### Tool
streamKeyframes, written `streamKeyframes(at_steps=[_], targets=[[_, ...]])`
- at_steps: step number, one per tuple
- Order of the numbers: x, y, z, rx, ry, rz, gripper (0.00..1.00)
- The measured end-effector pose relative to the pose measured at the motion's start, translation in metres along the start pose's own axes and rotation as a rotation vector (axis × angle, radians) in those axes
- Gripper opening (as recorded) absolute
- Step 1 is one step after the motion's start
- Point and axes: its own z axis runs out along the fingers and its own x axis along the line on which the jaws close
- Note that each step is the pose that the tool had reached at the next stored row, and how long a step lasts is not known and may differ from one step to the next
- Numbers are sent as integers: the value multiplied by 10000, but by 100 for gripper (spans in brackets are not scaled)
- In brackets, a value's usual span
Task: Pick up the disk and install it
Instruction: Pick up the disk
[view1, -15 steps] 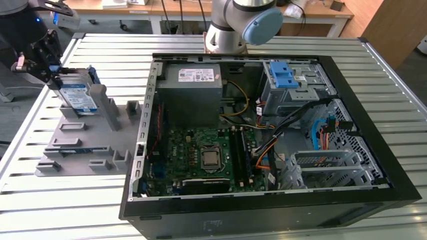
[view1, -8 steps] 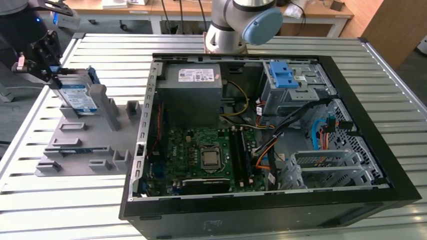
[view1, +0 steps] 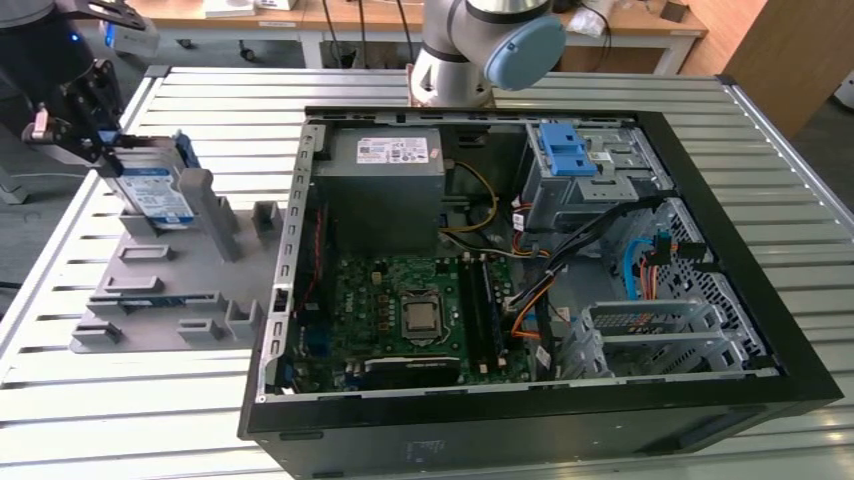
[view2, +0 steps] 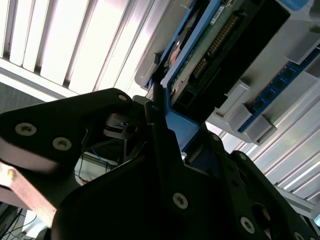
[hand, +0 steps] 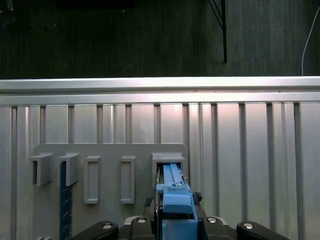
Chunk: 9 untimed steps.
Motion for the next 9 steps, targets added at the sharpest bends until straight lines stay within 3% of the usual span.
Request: streamKeyframes(at_steps=[9], targets=[[0, 0, -12, 0, 1, 0, 36]])
